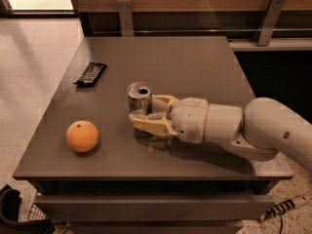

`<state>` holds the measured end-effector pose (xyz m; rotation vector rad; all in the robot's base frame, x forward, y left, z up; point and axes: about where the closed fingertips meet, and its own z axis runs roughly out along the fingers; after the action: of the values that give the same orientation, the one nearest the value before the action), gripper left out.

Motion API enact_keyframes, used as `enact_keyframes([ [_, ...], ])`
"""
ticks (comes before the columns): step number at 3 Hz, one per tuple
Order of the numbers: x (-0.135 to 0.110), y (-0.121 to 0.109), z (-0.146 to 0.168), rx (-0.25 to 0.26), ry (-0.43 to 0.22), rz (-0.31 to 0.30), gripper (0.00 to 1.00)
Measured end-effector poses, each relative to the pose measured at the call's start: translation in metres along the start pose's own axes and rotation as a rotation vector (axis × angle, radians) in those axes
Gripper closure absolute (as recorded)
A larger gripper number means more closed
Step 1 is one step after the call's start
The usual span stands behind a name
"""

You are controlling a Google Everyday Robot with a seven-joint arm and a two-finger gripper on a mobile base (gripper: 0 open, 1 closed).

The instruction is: Move redbull can near orange

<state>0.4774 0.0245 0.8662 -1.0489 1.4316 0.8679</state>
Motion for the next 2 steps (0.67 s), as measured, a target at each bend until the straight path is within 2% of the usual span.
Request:
enact_keyframes([
  [2,-0.0003,0.0001,0.0001,0.0,0.0,0.0,0.4],
])
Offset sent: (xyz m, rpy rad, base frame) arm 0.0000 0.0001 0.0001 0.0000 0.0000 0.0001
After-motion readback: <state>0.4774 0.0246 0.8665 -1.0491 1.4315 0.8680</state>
